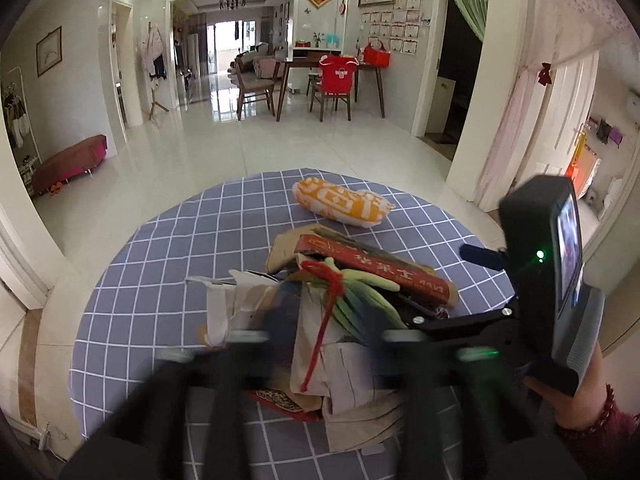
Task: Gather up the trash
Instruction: 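Reach the left tool to the pile and grasp the green leaves and bag, then grasp the red cardboard box with the right tool, then carry leaves in left tool and red box in right tool over basin, release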
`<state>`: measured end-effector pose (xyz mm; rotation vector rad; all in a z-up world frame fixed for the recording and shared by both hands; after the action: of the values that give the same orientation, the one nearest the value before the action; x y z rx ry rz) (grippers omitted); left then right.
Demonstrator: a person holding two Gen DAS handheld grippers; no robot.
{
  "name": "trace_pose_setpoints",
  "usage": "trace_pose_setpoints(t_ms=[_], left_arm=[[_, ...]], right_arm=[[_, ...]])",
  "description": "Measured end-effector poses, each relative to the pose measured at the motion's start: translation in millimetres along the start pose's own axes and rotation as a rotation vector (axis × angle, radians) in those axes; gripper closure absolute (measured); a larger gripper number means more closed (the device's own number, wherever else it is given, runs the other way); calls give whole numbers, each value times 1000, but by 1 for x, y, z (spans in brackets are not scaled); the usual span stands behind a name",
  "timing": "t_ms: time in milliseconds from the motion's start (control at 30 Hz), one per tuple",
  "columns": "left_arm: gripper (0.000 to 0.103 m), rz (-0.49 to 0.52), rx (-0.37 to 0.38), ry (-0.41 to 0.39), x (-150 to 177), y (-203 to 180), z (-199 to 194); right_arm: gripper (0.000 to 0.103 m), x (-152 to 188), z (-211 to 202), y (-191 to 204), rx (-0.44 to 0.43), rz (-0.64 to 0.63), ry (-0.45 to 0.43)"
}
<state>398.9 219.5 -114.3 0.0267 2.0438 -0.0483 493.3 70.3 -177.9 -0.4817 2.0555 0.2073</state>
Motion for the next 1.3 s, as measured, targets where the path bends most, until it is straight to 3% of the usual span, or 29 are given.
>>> trace_pose_setpoints(t_ms=[33, 100, 200, 300, 367, 467, 700, 1000, 1200, 1300], left_arm=[[27, 18, -13, -22, -1, -2, -1], [28, 32, -11, -13, -2, -6, 4], [28, 32, 1, 0, -3, -10, 16], [48, 66, -8, 27, -4, -15, 30], [73, 54, -1, 43, -2, -15, 39], [90, 58, -9, 53, -1, -14, 47], [93, -7, -6, -66, -19, -6, 12], [93, -39, -21, -191, -51, -11, -44], [93, -22, 12, -222, -63, -41, -66], [93, 11, 67, -227, -65, -78, -73]], right_arm=[[17, -1, 3, 2, -12, -15, 6], [35, -1, 8, 5, -38, -19, 13], [49, 0, 11, 6, -89, 3, 28], [54, 1, 11, 8, -114, 9, 20], [56, 1, 11, 10, -130, 14, 14], [67, -1, 7, 13, -149, 12, 0], [83, -12, -6, 13, -149, 8, -77], [92, -36, -53, -5, -177, 112, -177], [92, -49, -102, -31, -189, 209, -282], [92, -47, -131, -57, -188, 285, -314]])
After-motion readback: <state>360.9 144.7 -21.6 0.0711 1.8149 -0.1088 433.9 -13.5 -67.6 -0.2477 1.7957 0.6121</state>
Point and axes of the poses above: each gripper's, at about its wrist camera, not at the fingertips, and z roughly the way its jaws point, y to its left, x to its underside, the point moved 4 cm from there along z, roughly the way its jaws point, and after that the axes turned 15 degrees about -y, right-handed, at the moved point
